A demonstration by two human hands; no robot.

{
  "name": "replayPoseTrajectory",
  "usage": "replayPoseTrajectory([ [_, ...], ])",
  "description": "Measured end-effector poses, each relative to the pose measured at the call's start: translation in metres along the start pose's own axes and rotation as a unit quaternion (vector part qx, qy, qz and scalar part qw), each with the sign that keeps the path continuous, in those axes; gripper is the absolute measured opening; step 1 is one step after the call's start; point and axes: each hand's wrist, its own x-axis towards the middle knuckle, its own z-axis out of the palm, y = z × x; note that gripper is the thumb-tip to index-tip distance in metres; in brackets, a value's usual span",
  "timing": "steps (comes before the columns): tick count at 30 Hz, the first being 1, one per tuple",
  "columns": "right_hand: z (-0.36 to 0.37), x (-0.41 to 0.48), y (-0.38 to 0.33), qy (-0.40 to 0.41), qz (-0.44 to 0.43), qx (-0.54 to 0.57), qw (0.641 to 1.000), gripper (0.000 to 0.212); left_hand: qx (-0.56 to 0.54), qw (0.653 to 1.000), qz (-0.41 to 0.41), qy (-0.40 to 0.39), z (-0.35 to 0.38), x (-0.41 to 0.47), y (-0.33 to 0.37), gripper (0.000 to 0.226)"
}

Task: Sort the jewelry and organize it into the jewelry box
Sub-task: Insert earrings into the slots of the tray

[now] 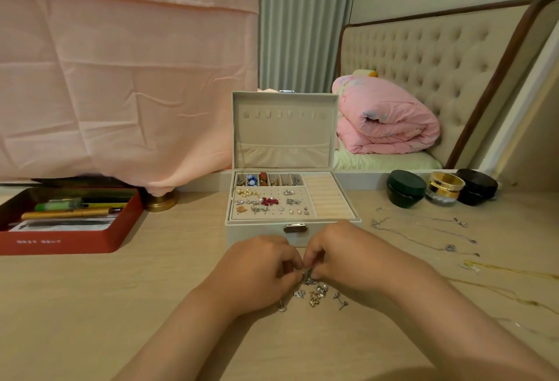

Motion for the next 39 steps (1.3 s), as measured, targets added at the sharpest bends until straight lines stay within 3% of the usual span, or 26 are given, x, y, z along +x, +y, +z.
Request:
replayPoseTrajectory([
  [4,0.002,-0.001,0.002,0.016,0.009,0.057,0.998,0.013,-0.027,0.999,-0.031,-0.004,0.001,-0.001,0.000,0.023],
  [7,-0.002,-0.002,0.006,0.053,0.018,0.153,0.987,0.017,-0.145,0.986,-0.082,0.014,0.004,-0.001,0.002,0.020],
  [11,-0.004,-0.002,0.001,0.098,0.027,0.362,0.927,0.017,-0.399,0.905,-0.140,0.046,0.004,0.003,0.007,0.015],
  [14,-0.002,0.000,-0.002,0.122,0.039,0.450,0.884,0.013,-0.499,0.845,-0.177,0.080,-0.001,0.004,0.011,0.016],
  [17,-0.002,0.000,-0.003,0.138,0.039,0.500,0.854,0.011,-0.546,0.809,-0.208,0.069,-0.005,0.003,0.008,0.018],
  [23,-0.003,-0.001,-0.010,0.145,0.044,0.547,0.823,0.013,-0.553,0.805,-0.204,0.069,-0.005,0.002,0.008,0.011],
  [27,-0.005,-0.002,-0.012,0.164,0.036,0.536,0.828,0.011,-0.566,0.798,-0.199,0.063,-0.007,0.001,0.005,0.012],
  [30,-0.010,-0.004,-0.010,0.152,0.010,0.482,0.863,0.017,-0.568,0.797,-0.194,0.066,-0.009,0.001,0.003,0.012],
  [33,-0.011,-0.005,-0.011,0.151,-0.011,0.424,0.893,0.018,-0.556,0.807,-0.184,0.076,-0.008,0.002,0.003,0.010],
  [39,-0.010,-0.006,-0.014,0.210,-0.052,0.341,0.915,0.023,-0.514,0.838,-0.146,0.116,-0.009,0.005,0.002,0.011],
])
